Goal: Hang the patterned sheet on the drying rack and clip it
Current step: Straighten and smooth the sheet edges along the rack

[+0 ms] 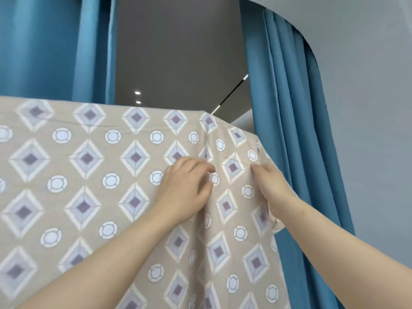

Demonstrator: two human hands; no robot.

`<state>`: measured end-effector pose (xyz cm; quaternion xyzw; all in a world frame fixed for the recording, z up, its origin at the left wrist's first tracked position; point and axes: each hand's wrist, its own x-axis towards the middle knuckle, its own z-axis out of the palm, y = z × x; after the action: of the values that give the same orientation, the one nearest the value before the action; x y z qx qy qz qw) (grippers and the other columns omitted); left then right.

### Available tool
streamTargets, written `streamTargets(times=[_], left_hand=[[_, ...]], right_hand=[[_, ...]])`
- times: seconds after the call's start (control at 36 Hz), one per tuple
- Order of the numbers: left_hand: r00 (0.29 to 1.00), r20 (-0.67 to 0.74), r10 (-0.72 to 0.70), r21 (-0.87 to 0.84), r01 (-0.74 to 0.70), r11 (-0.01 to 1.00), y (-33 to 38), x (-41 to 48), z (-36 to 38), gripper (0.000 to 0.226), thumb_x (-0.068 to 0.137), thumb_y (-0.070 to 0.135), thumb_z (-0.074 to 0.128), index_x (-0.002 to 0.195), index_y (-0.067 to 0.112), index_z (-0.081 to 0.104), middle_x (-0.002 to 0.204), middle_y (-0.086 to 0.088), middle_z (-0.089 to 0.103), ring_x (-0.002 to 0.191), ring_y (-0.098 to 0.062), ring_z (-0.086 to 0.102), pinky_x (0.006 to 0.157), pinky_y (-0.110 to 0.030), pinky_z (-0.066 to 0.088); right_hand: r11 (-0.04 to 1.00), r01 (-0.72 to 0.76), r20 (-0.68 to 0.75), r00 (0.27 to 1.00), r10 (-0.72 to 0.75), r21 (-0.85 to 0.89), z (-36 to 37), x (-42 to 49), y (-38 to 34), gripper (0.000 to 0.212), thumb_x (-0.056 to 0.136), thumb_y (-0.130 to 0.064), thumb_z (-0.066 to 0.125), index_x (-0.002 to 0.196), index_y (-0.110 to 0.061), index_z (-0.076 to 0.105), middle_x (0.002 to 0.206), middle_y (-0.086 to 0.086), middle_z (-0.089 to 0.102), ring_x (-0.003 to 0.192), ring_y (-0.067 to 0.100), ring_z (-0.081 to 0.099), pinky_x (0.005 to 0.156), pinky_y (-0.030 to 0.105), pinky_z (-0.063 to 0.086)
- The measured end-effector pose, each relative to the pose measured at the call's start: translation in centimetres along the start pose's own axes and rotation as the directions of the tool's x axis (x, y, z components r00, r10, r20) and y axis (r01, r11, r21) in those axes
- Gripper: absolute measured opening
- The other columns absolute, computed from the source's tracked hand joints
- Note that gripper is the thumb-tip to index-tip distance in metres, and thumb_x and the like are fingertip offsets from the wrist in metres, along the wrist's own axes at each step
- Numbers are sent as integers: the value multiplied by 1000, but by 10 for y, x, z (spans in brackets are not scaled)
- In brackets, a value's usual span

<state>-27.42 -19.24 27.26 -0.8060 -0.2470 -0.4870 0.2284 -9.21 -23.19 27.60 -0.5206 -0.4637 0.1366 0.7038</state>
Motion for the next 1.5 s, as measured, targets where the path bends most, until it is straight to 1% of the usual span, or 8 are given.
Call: streamTargets(times=[0.19,0.33,0.64,0.72,1.0,1.17,1.33,1.5], left_hand=[[999,-24,31,61,-30,998,-31,12,-36,45,79,40,33,113,26,59,121,13,54,123,-14,37,99,-29,26],[996,-79,48,176,-34,984,-49,40,-67,30,90,22,47,119,24,56,128,9,51,127,-13,37,98,-28,23],[928,-61,-369,396,362,844,-99,91,-105,35,99,31,21,100,19,53,106,-4,64,100,-27,55,97,-37,25],[948,-63,-313,418,310,854,-101,86,-103,36,100,31,21,91,18,54,104,-5,66,93,-28,54,83,-34,28],[963,-97,-250,291,268,919,-105,77,-108,23,95,37,41,108,31,59,108,7,67,110,-17,54,94,-29,26],[953,-256,-161,282,234,931,-113,68,-98,27,92,37,51,114,27,61,105,4,67,107,-18,54,92,-26,24],[985,-167,-40,353,98,930,-116,67,-110,29,98,34,36,118,30,57,114,5,65,108,-22,54,88,-32,29],[972,-222,-81,408,168,898,-154,47,-153,33,99,31,27,101,18,57,97,-5,67,92,-30,56,74,-32,27]], right_hand=[[836,300,-186,888,-421,-460,32,-8,-44,54,90,-22,44,142,-24,29,147,1,32,131,26,30,106,39,24],[511,391,33,818,-575,-766,47,0,-76,43,91,-24,37,134,-31,42,140,-5,44,128,23,32,100,37,20],[512,495,238,841,-487,-702,72,28,-105,43,98,-25,26,140,-32,33,143,-3,42,130,25,32,103,39,22],[535,486,210,844,-494,-692,74,35,-99,41,98,-24,24,137,-30,36,135,2,50,125,27,37,99,39,24],[463,633,275,728,-628,-621,114,47,-109,35,100,-34,24,116,-28,55,114,-4,44,119,23,32,93,32,20],[574,679,161,698,-697,-458,120,48,-109,18,95,-27,45,94,-26,63,97,-10,45,111,18,41,90,31,25],[353,599,132,616,-776,-719,123,37,-118,15,95,-16,35,85,-19,46,92,-4,41,88,21,36,78,30,19],[378,663,251,652,-715,-647,173,-1,-143,25,98,-24,28,99,-24,52,87,-7,57,96,20,46,85,30,19]])
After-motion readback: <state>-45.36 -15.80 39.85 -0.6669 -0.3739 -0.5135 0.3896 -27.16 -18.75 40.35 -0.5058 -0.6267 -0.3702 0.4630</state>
